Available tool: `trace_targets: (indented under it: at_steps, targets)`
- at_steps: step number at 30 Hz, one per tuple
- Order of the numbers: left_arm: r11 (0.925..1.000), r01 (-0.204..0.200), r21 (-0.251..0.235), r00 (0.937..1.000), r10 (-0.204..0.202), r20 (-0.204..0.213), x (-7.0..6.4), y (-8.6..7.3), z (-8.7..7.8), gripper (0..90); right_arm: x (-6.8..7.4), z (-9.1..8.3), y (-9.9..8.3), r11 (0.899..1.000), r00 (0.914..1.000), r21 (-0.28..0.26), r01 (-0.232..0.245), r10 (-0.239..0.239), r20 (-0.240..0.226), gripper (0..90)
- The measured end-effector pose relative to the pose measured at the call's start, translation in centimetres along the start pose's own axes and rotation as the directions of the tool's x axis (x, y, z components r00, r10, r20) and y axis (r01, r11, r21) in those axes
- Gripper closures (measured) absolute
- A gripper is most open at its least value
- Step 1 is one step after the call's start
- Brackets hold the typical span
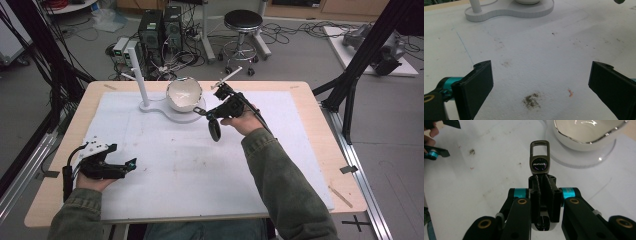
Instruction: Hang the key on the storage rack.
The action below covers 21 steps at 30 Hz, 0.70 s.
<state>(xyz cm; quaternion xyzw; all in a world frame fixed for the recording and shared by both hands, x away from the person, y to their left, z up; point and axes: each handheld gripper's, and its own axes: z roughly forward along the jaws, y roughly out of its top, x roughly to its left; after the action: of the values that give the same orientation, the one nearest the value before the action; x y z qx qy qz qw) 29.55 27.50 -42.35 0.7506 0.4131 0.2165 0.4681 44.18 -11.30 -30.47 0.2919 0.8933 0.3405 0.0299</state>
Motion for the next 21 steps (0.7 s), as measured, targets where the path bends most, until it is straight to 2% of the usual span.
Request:
trace_targets:
  at_steps: [1, 4, 7, 10, 13, 15, 21]
  targets:
    - [1.0, 0.001, -0.001, 1.0, -0.001, 0.0, 0.0, 0.0, 0.0, 6.2, 0.4, 0.4, 0.8, 1.0, 1.0, -0.007, 0.0, 0.0, -0.008, 83.7]
    - [1.0, 0.002, -0.005, 1.0, -0.002, 0.0, 0.0, 0.0, 0.0, 6.2, 0.6, 0.7, 1.5, 1.0, 0.9998, -0.017, -0.003, 0.002, -0.019, 83.7]
    - [1.0, 0.005, -0.007, 1.0, -0.005, 0.0, 0.0, 0.0, 0.0, 6.2, 1.0, 1.5, 3.0, 1.0, 0.9995, -0.029, -0.005, 0.004, -0.031, 83.6]
    - [1.0, 0.004, -0.008, 1.0, -0.004, 0.001, 0.1, 0.0, 0.0, 6.2, 1.2, 1.9, 3.6, 1.0, 0.9995, -0.031, -0.002, 0.001, -0.031, 83.6]
    - [1.0, 0.004, -0.008, 1.0, -0.004, 0.002, 0.1, 0.0, 0.0, 6.2, 1.5, 2.5, 4.4, 1.0, 0.9995, -0.026, 0.005, -0.006, -0.03, 83.3]
    - [0.9999, 0.006, -0.009, 1.0, -0.006, 0.003, 0.1, 0.0, -0.1, 6.2, 2.1, 2.9, 5.0, 1.0, 0.9998, -0.015, 0.022, -0.022, -0.001, 83.3]
    - [1.0, 0.006, -0.006, 1.0, -0.006, 0.004, 0.1, -0.1, -0.1, 6.2, 2.8, 3.9, 6.6, 1.0, 0.9995, 0.008, 0.029, -0.029, -0.015, 83.1]
